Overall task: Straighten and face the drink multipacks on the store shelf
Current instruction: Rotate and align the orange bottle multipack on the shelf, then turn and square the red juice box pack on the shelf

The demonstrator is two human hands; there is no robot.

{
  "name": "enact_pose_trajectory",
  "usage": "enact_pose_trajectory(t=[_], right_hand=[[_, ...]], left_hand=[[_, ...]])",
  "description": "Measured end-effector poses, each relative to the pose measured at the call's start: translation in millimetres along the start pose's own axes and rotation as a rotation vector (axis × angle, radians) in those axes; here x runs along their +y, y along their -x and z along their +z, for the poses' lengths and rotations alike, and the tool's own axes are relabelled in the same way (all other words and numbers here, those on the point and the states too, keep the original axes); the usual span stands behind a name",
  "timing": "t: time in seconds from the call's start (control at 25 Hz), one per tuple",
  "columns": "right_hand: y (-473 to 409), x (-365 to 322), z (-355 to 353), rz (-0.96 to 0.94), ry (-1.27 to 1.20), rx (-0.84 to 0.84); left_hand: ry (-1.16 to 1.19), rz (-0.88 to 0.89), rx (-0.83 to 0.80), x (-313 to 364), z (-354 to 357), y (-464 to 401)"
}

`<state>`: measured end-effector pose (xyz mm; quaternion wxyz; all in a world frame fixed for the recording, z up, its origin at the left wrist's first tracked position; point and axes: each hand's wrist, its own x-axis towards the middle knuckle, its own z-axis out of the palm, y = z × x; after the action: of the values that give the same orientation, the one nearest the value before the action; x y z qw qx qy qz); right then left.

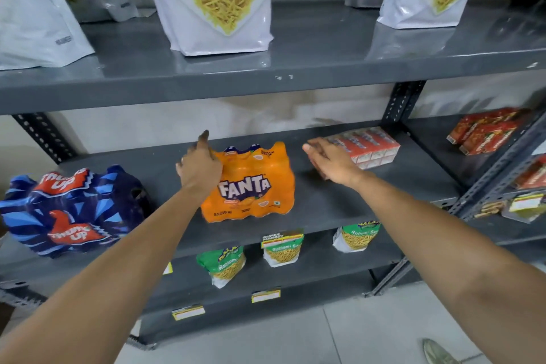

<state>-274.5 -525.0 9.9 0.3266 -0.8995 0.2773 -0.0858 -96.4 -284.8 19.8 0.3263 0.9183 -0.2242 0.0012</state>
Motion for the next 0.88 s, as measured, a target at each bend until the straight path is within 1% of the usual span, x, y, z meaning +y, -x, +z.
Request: enact_pose_trajectory(t=[0.08,0.12,0.2,0.28,0.32,0.4,0.44,0.48,0.52,0.6,0.64,0.72,0.84,0.88], right_hand=[[-19.2,31.4,-20.0,0.013,0.096,0.074],[-27.1,48.0,-33.6,0.033,0.167,0.087],[-41.5,86.5,-57.1,0.125,0.252,0.071],[-52.0,122.6,-79.8,0.201,0.285,0.005],[-56.8,138.9,-88.0,0.215,0.276,-0.025],[-67.9,170.4,-104.5,0.278,0.170,-0.027],[-75.8,187.5,-108.5,0.327,0.071,-0.009],[-87.8,208.2,-108.6,0.360,-0.062,0.000],[-91.8,216.5,-108.9,0.398,-0.145,0.020],[-91.8,216.8,-112.2,0.476,-0.236,0.020],[-90.9,211.7,-113.1,0.496,-0.256,0.010],[-92.9,207.1,-115.6,0.505,-0.316,-0.005],[-88.8,211.9,-122.9,0.442,-0.370,-0.050],[-86.2,218.4,-124.2,0.418,-0.361,-0.032]], left_hand=[[-0.178,0.070,0.108,35.1,6.1,2.9],[-0.275,0.111,0.113,55.3,15.8,3.1],[-0.466,0.157,0.040,91.9,42.5,2.2],[-0.505,0.089,-0.098,128.0,70.9,2.6],[-0.520,0.065,-0.147,143.4,82.6,3.5],[-0.633,0.150,-0.156,173.2,108.9,7.7],[-0.630,0.183,-0.166,181.6,122.7,10.2],[-0.551,0.168,-0.204,182.5,138.2,11.7],[-0.415,0.120,-0.245,182.9,155.4,12.1],[-0.020,-0.079,-0.350,183.0,183.2,6.7],[0.120,-0.164,-0.398,182.5,193.6,3.3],[0.225,-0.213,-0.426,185.6,207.2,-1.5],[0.220,-0.152,-0.296,183.9,213.8,0.9],[0.244,-0.118,-0.249,180.8,215.7,4.0]])
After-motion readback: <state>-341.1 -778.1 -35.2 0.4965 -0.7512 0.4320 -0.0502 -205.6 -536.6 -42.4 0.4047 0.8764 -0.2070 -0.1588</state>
